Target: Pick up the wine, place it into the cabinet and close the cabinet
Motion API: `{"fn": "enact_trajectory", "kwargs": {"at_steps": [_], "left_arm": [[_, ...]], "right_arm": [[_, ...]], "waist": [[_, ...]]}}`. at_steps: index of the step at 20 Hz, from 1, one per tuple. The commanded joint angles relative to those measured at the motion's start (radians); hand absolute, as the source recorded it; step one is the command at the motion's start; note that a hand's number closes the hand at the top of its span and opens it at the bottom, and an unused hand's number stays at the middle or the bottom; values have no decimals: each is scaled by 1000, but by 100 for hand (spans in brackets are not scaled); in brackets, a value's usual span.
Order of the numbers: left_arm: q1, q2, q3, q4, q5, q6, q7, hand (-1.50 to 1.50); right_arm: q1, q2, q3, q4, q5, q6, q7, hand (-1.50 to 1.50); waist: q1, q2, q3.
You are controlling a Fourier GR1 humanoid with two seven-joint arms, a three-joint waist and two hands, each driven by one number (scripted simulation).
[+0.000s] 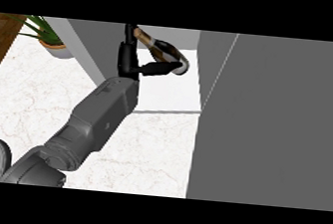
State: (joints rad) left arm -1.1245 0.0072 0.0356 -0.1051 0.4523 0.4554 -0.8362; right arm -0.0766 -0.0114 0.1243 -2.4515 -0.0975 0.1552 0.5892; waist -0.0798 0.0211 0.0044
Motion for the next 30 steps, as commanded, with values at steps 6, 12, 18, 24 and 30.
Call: {"fn": "enact_trajectory", "kwargs": {"at_steps": [6, 12, 18, 24, 30], "left_arm": [[55, -7, -10, 21, -23, -82, -42, -150], [84, -7, -16, 6, -22, -154, -46, -150], [77, -7, -3, -11, 13, -217, -6, -150], [98, -7, -36, -40, 86, -225, -36, -150], [180, -7, -135, -108, 161, -207, -31, -150]], "right_arm": [[-21, 10, 15, -34, -25, -18, 34, -150], [-4, 8, 19, -60, -13, -31, 55, -150], [-26, 11, 30, -62, 7, -62, 78, -150], [14, -27, -35, -25, -78, -1, 20, -150], [-1, 11, 69, -26, 10, -59, 42, -150]], "waist": [[13, 3, -6], [30, -6, -6], [40, -11, -6], [21, -12, -5], [28, -20, -5]]}}
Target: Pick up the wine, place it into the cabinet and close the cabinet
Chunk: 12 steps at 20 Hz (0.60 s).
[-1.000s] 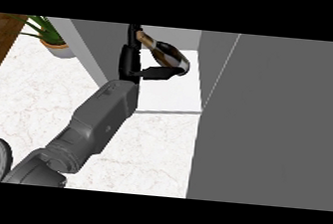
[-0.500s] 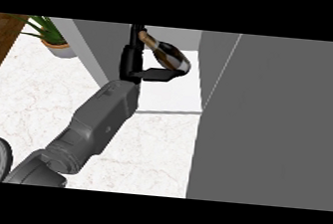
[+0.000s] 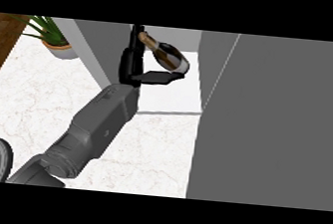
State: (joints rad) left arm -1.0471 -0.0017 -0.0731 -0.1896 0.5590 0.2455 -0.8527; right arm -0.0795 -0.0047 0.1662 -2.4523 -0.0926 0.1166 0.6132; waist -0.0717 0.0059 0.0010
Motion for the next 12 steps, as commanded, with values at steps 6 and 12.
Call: {"fn": "enact_trajectory", "kwargs": {"at_steps": [6, 12], "left_arm": [[225, 2, -257, -263, 178, 80, 54, -150], [432, 2, -481, -579, 254, 283, 65, -150]], "right_arm": [[-38, -4, 19, -69, 37, -48, 78, -150], [0, -43, -97, -59, -65, -9, 35, -150]], "waist": [[26, -12, -2], [58, -10, -1]]}}
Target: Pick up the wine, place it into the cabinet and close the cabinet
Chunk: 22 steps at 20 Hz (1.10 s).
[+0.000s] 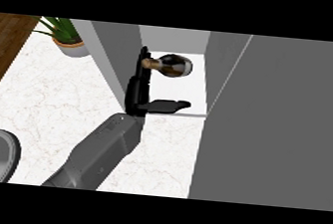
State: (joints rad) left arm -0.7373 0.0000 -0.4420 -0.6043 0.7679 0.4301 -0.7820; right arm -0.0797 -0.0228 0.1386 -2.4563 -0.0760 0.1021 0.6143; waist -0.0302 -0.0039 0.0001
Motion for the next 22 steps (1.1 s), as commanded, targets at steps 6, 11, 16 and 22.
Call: {"fn": "enact_trajectory", "kwargs": {"at_steps": [6, 11, 16, 22], "left_arm": [[252, 0, -269, -398, 6, 269, 0, -150], [423, 86, -280, -657, -110, 252, 78, -150], [509, 119, -332, -893, -179, 387, 164, -150], [648, 163, -389, -1083, -263, 463, 215, -150]], "right_arm": [[48, -25, -56, -130, -61, -2, 48, -150], [6, -25, -65, -74, -37, -15, 46, -150], [112, -12, -25, -121, -47, 15, 10, -150], [-40, -34, -81, -83, -64, -22, 105, -150]], "waist": [[21, 0, 0], [37, 0, 0], [33, -1, 1], [36, 1, 0]]}}
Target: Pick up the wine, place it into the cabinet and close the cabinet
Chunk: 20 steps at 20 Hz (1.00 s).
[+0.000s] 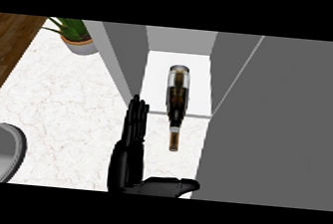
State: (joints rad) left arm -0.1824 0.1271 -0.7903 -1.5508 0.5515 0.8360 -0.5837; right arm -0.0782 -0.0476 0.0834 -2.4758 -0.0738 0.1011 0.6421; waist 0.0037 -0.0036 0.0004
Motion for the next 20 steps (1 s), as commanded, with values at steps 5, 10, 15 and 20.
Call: {"fn": "enact_trajectory", "kwargs": {"at_steps": [5, 10, 15, 20], "left_arm": [[134, 66, -36, -192, -72, -21, 31, -150], [202, 234, -24, -371, -53, -84, 81, -150], [339, 375, -7, -478, -26, -204, 45, -150], [387, 376, 65, -433, 4, -288, -23, -150]], "right_arm": [[62, -3, -6, -57, -115, 41, 10, -150], [25, -19, -11, -27, -195, 78, 65, 150], [48, -47, -5, -82, -206, 114, 109, 150], [122, 8, 153, -74, -122, 141, 48, 150]], "waist": [[-4, 2, 0], [2, 1, 0], [2, 0, 0], [-2, 1, -1]]}}
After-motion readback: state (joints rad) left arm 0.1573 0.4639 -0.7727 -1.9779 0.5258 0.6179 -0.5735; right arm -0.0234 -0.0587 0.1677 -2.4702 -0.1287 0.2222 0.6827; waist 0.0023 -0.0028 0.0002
